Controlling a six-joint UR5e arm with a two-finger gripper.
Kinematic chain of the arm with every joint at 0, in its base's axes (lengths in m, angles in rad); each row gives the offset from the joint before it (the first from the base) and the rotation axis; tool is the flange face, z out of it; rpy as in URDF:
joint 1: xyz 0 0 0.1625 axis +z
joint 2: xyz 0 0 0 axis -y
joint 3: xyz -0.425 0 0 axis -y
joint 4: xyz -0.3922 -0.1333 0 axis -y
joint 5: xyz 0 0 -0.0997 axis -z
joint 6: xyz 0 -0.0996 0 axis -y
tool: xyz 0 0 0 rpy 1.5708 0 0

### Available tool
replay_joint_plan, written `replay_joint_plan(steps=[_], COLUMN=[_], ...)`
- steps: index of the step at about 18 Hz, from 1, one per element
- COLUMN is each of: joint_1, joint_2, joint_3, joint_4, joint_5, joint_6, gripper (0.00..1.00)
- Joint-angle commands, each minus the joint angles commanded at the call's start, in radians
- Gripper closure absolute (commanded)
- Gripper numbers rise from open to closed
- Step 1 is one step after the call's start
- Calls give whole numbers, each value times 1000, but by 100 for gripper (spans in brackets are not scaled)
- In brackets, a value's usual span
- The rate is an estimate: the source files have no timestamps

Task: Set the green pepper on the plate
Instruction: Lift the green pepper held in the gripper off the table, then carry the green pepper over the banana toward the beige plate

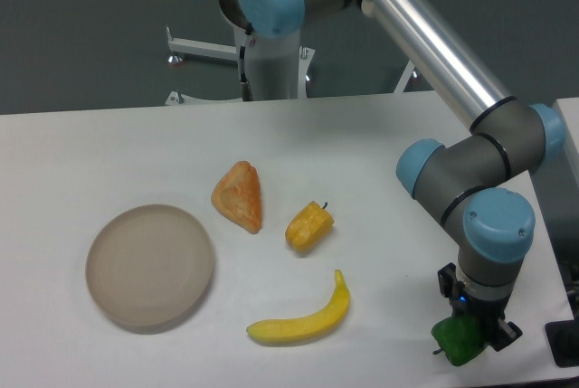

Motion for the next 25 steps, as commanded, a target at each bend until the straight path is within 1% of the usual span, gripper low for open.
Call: replay_joint_plan(steps=[7, 8, 9, 11, 12, 16, 19, 21, 24, 25], joint_1=[0, -2, -3, -6, -20, -52, -103, -139, -201, -222], joint_2=[15, 23, 37, 78, 95, 182, 247, 293, 369, 392], joint_3=[-8, -12, -30, -86, -106, -219, -293, -345, -449, -474], joint_4=[-8, -12, -14, -14, -14, -20, -21, -21, -18, -20], joint_5=[-3, -9, -14, -20, -20, -49, -81, -86, -113, -118], joint_6=[-14, -17, -20, -25, -35, -116, -239, -296, -418, -449], gripper=[64, 64, 64, 64, 64, 64, 64, 64, 64, 64])
